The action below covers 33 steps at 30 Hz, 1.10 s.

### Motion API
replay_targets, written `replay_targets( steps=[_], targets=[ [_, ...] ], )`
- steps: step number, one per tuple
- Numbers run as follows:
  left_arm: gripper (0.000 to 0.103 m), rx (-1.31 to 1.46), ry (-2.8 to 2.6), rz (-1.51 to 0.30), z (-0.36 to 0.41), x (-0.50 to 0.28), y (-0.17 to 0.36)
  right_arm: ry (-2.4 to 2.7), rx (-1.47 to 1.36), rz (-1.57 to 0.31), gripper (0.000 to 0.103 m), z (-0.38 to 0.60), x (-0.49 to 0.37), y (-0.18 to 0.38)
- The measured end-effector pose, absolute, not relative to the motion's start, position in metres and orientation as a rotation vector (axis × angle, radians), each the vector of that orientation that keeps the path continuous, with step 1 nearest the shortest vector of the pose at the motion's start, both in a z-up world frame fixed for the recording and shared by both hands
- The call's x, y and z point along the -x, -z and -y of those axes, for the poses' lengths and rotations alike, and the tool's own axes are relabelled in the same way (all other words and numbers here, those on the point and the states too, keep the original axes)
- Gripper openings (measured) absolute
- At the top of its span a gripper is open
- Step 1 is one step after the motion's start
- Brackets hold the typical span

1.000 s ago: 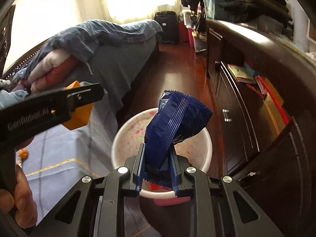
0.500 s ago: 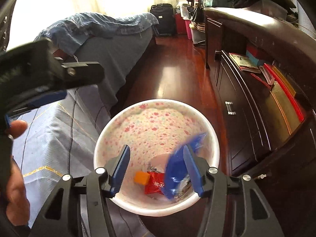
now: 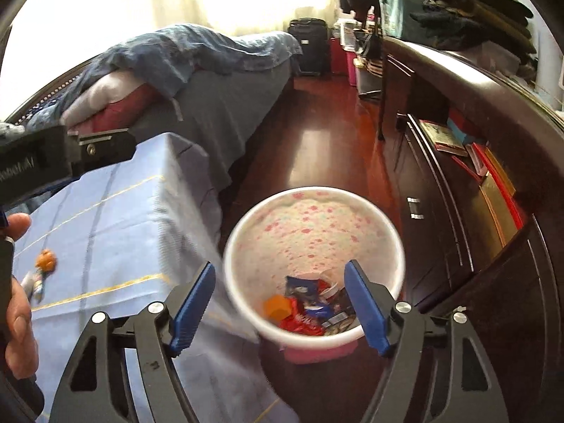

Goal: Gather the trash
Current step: 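Move both open tools back over the table, then grasp the white-pink glue stick with left tool while right grasps candy stick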

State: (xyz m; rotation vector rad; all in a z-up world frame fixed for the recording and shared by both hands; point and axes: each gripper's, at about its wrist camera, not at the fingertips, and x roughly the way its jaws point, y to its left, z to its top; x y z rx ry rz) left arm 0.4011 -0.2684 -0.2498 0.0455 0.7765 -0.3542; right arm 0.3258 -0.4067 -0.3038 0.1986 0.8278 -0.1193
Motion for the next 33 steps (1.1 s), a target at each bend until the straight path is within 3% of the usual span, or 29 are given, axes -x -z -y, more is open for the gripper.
replay_targets(
  steps=[15,17,20,23,25,30,33],
  targets=[
    [0.093,-0.017,0.018,-0.853,0.079,-0.344,0.269,-0.169,-0.064,-0.836,0.081,0.278,-0.295,0.272],
    [0.08,-0.034,0.012,-0.876,0.06,-0.343,0.28,-0.196,-0.047,-0.838,0.081,0.265,-0.294,0.272],
    [0.069,-0.042,0.038,-0.924,0.043,-0.345,0.295,-0.227,-0.022,-0.841,0.081,0.245,-0.291,0.27],
    [0.066,-0.05,0.084,-0.949,0.033,-0.346,0.308,-0.242,-0.002,-0.844,0.081,0.23,-0.291,0.27],
    [0.054,-0.063,0.101,-0.967,0.029,-0.349,0.317,-0.247,0.009,-0.848,0.081,0.223,-0.291,0.27],
    [0.044,-0.081,0.136,-0.94,0.026,-0.353,0.32,-0.254,0.021,-0.864,0.081,0.207,-0.301,0.274],
    [0.024,-0.09,0.13,-0.914,0.022,-0.354,0.32,-0.269,0.022,-0.877,0.081,0.197,-0.308,0.279]
  ],
)
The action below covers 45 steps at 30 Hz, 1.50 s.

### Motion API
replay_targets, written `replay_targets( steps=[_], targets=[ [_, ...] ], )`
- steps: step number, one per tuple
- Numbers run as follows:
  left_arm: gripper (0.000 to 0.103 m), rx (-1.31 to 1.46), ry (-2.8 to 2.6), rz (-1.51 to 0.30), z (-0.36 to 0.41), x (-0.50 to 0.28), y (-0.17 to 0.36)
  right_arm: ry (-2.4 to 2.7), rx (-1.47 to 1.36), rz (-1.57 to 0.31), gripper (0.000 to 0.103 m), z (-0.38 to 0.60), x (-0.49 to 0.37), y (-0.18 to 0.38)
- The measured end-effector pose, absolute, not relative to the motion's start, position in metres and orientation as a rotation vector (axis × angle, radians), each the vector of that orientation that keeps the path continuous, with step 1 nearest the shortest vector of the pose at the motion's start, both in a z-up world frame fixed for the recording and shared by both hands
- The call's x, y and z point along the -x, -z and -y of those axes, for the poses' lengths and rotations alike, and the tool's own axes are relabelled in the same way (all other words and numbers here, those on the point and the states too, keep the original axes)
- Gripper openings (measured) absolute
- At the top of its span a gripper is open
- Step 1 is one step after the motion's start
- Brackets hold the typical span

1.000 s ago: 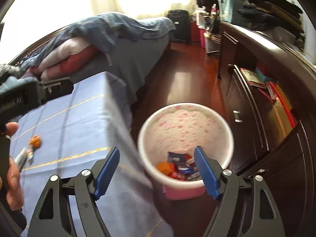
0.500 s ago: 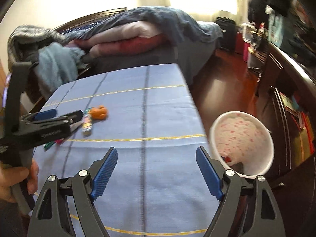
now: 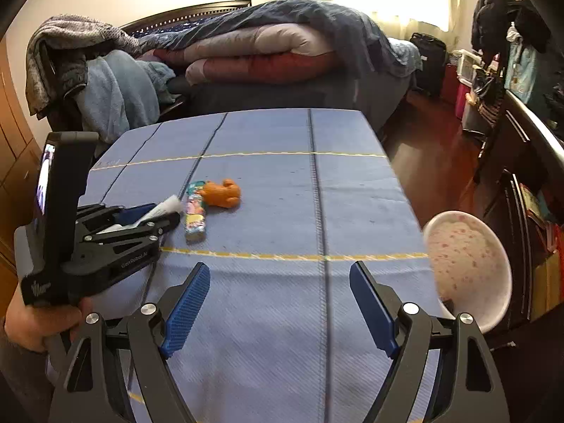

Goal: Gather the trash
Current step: 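Grasp the white-pink glue stick with left tool while right grasps candy stick, then carry glue stick and candy stick over the wastebasket and open both tools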

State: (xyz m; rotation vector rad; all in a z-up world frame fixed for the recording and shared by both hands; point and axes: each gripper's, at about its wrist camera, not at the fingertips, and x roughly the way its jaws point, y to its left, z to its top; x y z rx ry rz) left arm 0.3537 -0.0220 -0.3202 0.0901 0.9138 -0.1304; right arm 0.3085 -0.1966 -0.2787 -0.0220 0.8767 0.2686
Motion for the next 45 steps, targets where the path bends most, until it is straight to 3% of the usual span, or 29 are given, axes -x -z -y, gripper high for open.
replay_targets(
  steps=[11,15,20,23,31,45],
  targets=[
    [0.024,0.05,0.046,-0.825,-0.031,-0.331,0.292,-0.361,0.068,-0.899,0.08,0.13,-0.344,0.296],
    [0.024,0.068,0.003,-0.805,-0.051,-0.322,0.281,-0.383,0.092,-0.938,0.061,0.105,-0.355,0.31],
    [0.024,0.098,-0.033,-0.79,-0.072,-0.316,0.274,-0.361,0.134,-0.949,0.049,0.087,-0.36,0.32],
    [0.024,0.113,-0.046,-0.78,-0.081,-0.314,0.27,-0.363,0.145,-0.932,0.022,0.082,-0.36,0.32],
    [0.024,0.12,-0.028,-0.756,-0.075,-0.308,0.256,-0.388,0.111,-0.899,0.022,0.096,-0.343,0.301],
    [0.024,0.07,0.163,-0.645,0.017,-0.281,0.202,-0.341,-0.008,-0.797,0.022,0.176,-0.294,0.241]
  ],
)
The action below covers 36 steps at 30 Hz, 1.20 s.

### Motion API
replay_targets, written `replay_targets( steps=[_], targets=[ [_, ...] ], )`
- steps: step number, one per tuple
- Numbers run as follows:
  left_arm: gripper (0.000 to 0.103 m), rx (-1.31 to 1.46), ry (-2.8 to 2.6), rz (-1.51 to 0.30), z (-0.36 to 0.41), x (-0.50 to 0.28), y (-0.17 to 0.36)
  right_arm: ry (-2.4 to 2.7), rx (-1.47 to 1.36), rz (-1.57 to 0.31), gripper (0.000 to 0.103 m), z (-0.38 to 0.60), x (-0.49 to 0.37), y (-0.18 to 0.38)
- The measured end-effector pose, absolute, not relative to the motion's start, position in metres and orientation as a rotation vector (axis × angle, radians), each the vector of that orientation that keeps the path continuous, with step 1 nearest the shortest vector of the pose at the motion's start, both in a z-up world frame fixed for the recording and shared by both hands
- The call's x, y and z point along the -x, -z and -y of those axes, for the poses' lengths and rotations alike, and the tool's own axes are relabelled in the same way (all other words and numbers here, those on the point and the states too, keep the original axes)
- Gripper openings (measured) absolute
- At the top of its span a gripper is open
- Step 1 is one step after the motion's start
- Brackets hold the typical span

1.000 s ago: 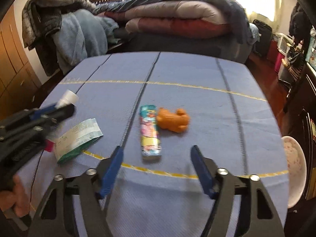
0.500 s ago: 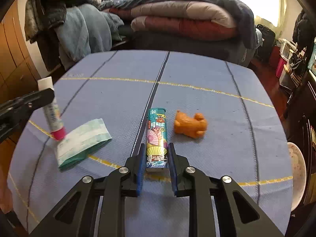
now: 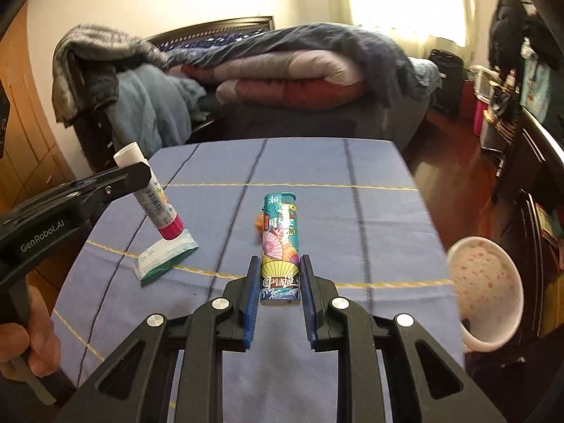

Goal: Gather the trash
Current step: 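Carry glue stick and candy stick over the wastebasket and open both tools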

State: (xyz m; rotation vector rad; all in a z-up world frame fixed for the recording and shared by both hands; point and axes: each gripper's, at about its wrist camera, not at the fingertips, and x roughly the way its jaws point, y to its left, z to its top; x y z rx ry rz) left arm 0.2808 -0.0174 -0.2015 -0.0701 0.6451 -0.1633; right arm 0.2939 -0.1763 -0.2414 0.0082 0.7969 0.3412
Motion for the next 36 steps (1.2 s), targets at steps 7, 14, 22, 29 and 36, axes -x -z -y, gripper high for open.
replay_targets(
  steps=[7,14,22,29,36],
  targets=[
    [0.024,0.022,0.284,-0.612,0.079,-0.278,0.183,-0.247,-0.071,-0.77,0.022,0.233,-0.277,0.229],
    [0.024,-0.025,0.403,-0.61,0.146,-0.281,0.179,-0.127,-0.139,-0.737,0.02,0.295,-0.267,0.226],
    [0.025,-0.079,0.512,-0.609,0.214,-0.291,0.185,-0.019,-0.197,-0.726,0.011,0.353,-0.268,0.233],
    [0.025,-0.097,0.534,-0.63,0.24,-0.305,0.194,0.002,-0.21,-0.724,0.011,0.376,-0.275,0.243],
    [0.025,-0.125,0.561,-0.636,0.268,-0.327,0.199,0.058,-0.217,-0.702,0.011,0.404,-0.292,0.244]
  ],
)
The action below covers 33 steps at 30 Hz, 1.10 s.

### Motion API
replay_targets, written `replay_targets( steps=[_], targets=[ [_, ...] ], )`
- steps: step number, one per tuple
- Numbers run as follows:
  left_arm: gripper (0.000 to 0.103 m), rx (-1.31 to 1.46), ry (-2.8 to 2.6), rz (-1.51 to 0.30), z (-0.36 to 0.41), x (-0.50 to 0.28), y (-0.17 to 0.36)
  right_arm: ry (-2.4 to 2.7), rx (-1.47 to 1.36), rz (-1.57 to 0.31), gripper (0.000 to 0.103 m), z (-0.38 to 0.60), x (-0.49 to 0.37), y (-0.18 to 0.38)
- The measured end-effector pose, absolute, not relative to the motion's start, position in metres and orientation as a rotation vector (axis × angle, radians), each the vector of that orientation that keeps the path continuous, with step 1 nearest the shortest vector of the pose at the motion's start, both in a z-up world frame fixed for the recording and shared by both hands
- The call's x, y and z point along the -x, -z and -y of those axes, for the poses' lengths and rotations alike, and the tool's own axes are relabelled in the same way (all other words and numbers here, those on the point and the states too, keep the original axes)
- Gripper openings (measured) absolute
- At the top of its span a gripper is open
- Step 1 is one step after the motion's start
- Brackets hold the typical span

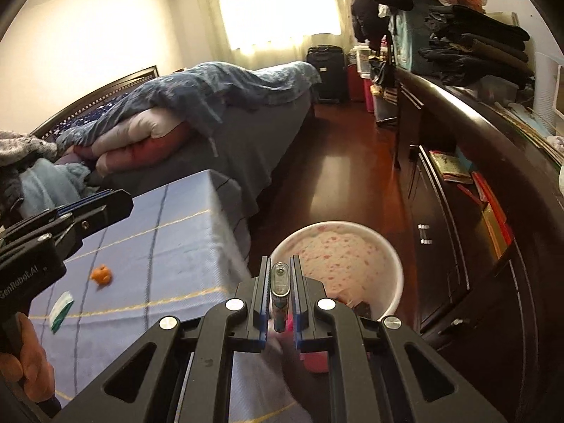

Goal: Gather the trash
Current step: 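Carry glue stick and candy stick over the wastebasket and open both tools, then move both open tools back over the table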

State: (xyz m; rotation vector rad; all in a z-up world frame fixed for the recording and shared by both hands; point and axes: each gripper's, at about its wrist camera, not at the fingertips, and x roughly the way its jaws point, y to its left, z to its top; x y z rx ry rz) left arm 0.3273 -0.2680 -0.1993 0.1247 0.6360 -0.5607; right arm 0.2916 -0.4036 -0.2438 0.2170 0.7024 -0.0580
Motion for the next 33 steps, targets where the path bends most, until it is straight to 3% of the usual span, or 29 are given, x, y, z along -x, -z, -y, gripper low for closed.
replay_targets(
  steps=[13,18,22,24,29,33],
  targets=[
    [0.025,-0.182,0.579,-0.695,0.314,-0.361,0.236,0.141,-0.229,-0.79,0.013,0.442,-0.345,0.288],
    [0.029,-0.171,0.554,-0.719,0.306,-0.365,0.245,0.15,-0.252,-0.803,0.032,0.449,-0.352,0.299],
    [0.036,-0.163,0.534,-0.717,0.298,-0.365,0.246,0.158,-0.246,-0.793,0.041,0.444,-0.348,0.296],
    [0.044,-0.161,0.522,-0.714,0.296,-0.364,0.245,0.163,-0.236,-0.783,0.056,0.439,-0.342,0.292],
    [0.059,-0.148,0.47,-0.69,0.276,-0.353,0.237,0.146,-0.229,-0.761,0.068,0.419,-0.324,0.279],
    [0.063,-0.129,0.431,-0.676,0.255,-0.341,0.227,0.14,-0.204,-0.738,0.078,0.396,-0.307,0.266]
  ],
)
